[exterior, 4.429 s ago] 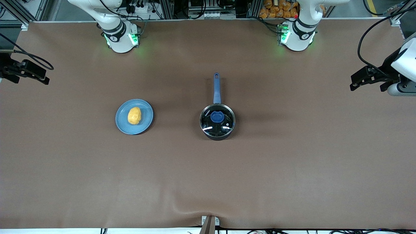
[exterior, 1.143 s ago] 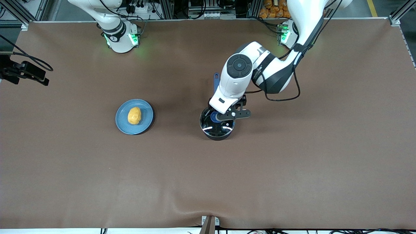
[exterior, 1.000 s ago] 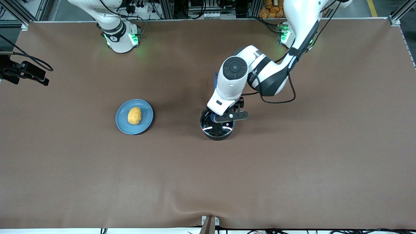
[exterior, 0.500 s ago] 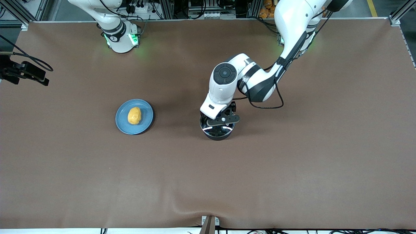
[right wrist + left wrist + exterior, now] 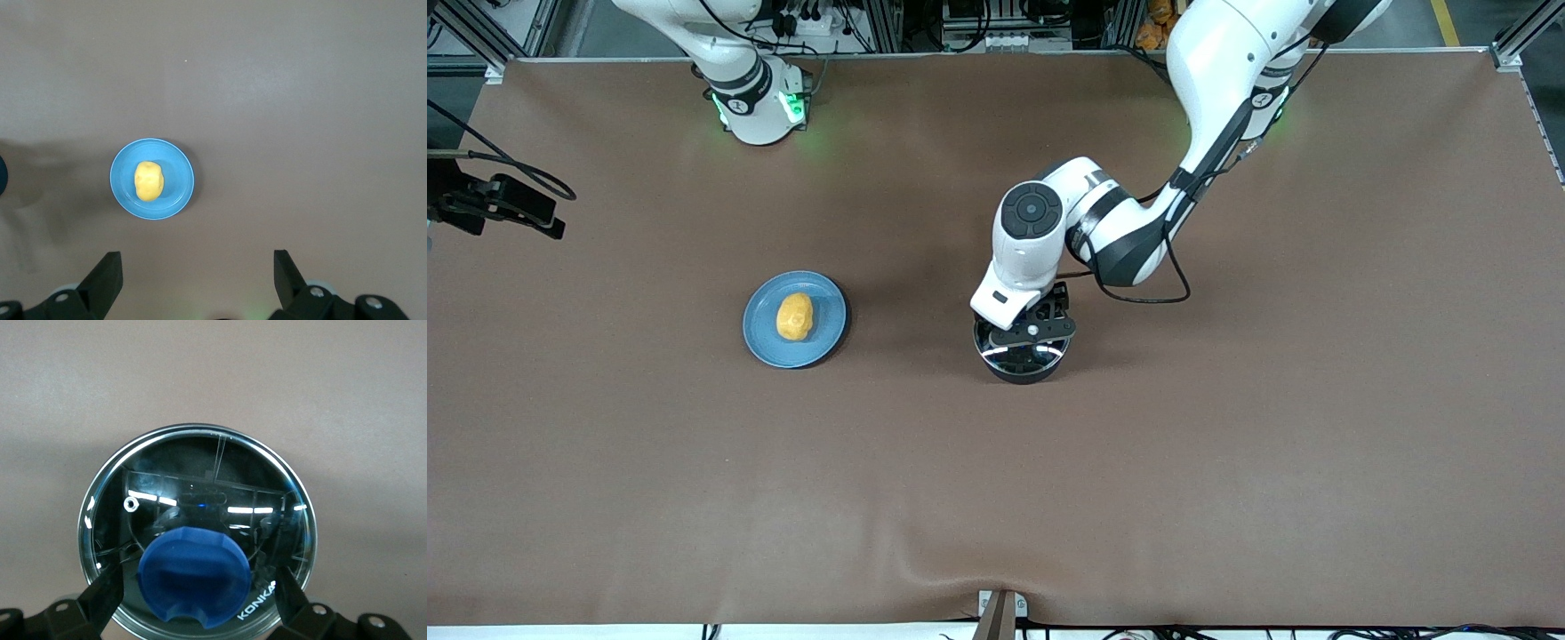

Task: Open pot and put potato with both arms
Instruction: 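Lower the left gripper and grasp the blue knob of the lid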

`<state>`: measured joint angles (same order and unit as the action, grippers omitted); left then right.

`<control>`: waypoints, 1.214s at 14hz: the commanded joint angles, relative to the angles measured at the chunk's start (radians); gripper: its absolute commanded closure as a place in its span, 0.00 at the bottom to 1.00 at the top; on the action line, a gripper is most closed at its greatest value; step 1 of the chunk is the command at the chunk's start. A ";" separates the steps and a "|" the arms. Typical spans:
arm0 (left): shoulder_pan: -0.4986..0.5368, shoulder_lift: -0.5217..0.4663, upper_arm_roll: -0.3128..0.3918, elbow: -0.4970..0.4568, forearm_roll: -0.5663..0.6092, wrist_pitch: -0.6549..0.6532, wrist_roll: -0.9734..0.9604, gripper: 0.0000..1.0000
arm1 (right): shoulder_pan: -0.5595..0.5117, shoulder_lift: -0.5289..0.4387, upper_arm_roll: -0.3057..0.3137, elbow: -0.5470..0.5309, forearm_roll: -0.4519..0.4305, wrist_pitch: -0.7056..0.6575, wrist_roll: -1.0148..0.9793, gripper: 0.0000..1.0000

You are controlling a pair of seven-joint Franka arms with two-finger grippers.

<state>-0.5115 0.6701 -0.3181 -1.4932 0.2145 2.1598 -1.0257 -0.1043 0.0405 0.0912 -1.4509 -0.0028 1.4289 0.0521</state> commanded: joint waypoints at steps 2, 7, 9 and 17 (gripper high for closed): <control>-0.015 0.017 0.010 0.021 0.029 -0.001 -0.031 0.00 | -0.005 0.013 0.007 0.009 0.017 0.001 -0.001 0.00; -0.015 0.019 0.010 0.017 0.031 -0.001 -0.054 0.40 | 0.001 0.035 0.012 0.023 0.017 0.001 0.005 0.00; -0.013 0.017 0.010 0.017 0.031 -0.006 -0.059 0.60 | 0.014 0.036 0.013 0.023 0.015 0.002 -0.003 0.00; 0.063 -0.154 0.008 0.019 0.032 -0.167 -0.039 0.61 | 0.047 0.113 0.013 0.011 0.047 0.014 0.002 0.00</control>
<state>-0.4843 0.5962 -0.3074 -1.4514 0.2176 2.0480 -1.0604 -0.0701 0.1311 0.1067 -1.4509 0.0139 1.4408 0.0521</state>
